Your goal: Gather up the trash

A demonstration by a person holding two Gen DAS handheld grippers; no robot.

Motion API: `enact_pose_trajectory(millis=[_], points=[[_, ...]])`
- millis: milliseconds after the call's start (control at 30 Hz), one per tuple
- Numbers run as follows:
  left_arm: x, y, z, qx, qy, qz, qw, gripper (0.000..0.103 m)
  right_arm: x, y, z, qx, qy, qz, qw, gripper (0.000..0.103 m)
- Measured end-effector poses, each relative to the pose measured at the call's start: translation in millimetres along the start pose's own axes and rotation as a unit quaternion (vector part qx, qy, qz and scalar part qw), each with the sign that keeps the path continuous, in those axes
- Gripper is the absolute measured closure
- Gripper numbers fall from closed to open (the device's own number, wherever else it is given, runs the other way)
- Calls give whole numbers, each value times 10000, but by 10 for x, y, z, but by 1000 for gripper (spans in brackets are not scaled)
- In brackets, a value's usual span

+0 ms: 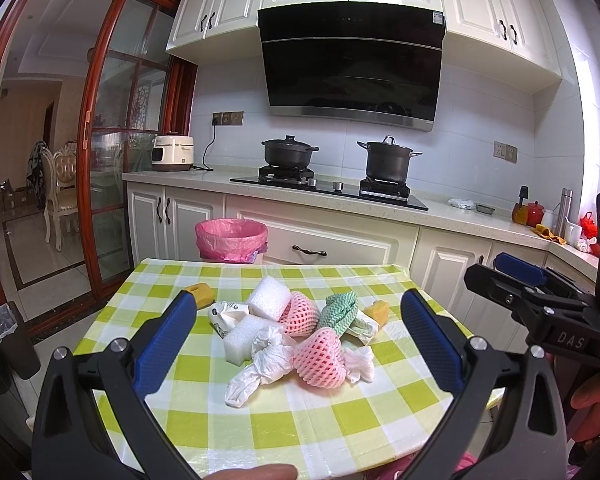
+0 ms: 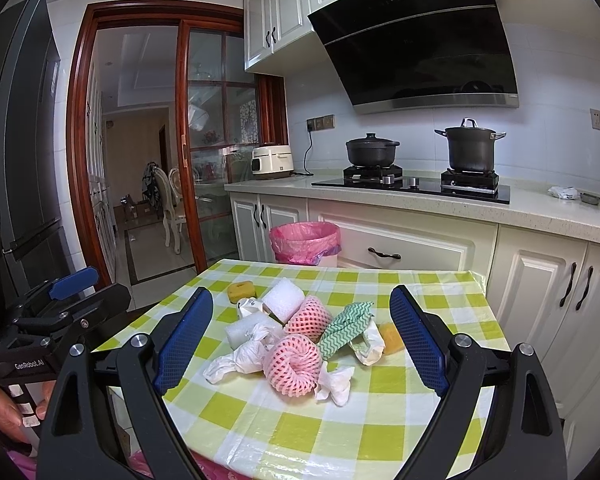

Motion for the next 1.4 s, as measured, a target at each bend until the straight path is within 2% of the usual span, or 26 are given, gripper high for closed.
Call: enact_pose_trajectory(millis=[300,467,633,733,833,1033,1133,1400], points=[[90,5,-122,71,-101,56,9999,4,-172,137,-159,90,87,-123,9998,18],[241,135,-391,386,-203,126,9990,4,-327,319,-337,179,162,-309,9992,18],[443,295,-688,673,-464,195,9965,4,-387,453,-567,233,137,-415,9988,18],[545,377,-815,658,-669,147,9955,4,-398,544,-761,390,123,-432,9982,18],[618,478,-956,737,-860,58,9935,4,-435,659,-1017,725,127,-496,9961,18],[859,659,-1359,1287,-919,447,9864,5,-585,824,-1430,1153,149,-711,9907,18],[937,752,-1567,1527,-1040,450,9817,5,-661,872,-1630,1323,186,-804,9878,18],[872,879,-1991,1983,-928,271,9754,5,-710,999,-1969,1658,108,-933,9817,18]])
Point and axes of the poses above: each gripper's, at about its wrist camera, not at the fingertips, and z roughly against the way its jaws point, x to its left, y to its underside, the point moved 1 cm from there along -z, roughly the way its jaws point, and after that the axes turned 8 degrees about z, right-handed, at the moved point
